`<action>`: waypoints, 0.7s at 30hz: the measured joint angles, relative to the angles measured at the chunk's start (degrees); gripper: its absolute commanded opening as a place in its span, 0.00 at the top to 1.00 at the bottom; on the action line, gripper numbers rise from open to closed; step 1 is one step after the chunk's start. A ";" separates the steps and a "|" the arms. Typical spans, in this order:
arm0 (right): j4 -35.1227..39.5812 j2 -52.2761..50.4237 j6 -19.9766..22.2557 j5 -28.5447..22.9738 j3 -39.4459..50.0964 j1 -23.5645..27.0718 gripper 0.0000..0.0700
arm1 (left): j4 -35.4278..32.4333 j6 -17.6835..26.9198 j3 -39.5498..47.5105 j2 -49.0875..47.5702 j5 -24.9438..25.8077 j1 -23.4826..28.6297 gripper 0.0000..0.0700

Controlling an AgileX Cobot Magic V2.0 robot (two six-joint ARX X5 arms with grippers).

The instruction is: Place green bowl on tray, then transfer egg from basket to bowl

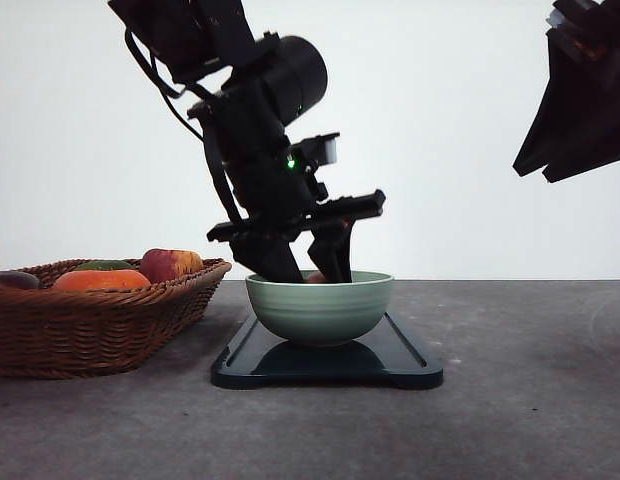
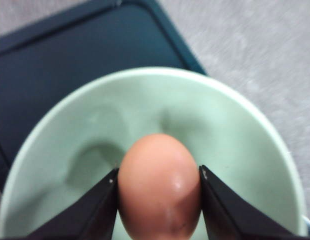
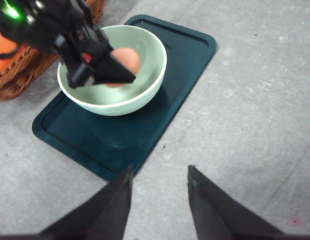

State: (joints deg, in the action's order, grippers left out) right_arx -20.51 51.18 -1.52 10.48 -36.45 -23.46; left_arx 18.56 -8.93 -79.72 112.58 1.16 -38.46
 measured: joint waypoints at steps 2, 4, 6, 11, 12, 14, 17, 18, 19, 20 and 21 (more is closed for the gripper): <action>0.00 0.00 0.00 0.01 0.00 0.00 0.70 | -0.02 0.14 0.00 0.42 0.00 -0.02 0.66; 0.00 0.00 0.00 0.02 0.00 0.00 0.70 | -0.26 0.32 0.00 0.72 0.01 -0.02 0.66; 0.00 0.00 0.00 0.02 0.00 0.00 0.70 | -0.44 0.35 0.00 1.04 0.01 -0.02 0.66; 0.00 0.00 0.00 0.02 0.00 0.00 0.70 | -0.72 0.37 -0.02 1.74 0.01 -0.04 0.55; 0.00 0.00 0.00 0.02 0.00 0.00 0.70 | -0.74 0.37 -0.04 1.74 0.01 -0.04 0.51; 0.00 0.00 0.00 0.02 0.00 0.00 0.70 | -0.61 0.37 -0.04 1.74 0.01 -0.04 0.49; 0.00 0.00 0.00 0.02 0.00 0.00 0.70 | 0.28 0.36 -0.25 1.82 0.01 -0.04 0.44; 0.00 0.00 0.00 0.02 0.00 0.00 0.70 | 0.93 0.35 -0.56 1.86 0.01 -0.04 0.39; 0.00 0.00 0.00 0.02 0.00 0.00 0.70 | 1.75 0.35 -1.08 1.91 0.01 -0.04 0.33; 0.00 0.00 0.00 0.02 0.00 0.00 0.70 | 2.77 0.36 -1.92 1.96 0.01 -0.04 0.30; 0.00 0.00 0.00 0.02 0.00 0.00 0.70 | 3.68 0.36 -2.90 2.03 0.01 -0.04 0.28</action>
State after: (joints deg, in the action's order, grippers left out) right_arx -20.51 51.18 -1.52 10.50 -36.45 -23.46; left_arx 22.25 -8.56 -82.62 114.61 1.17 -38.50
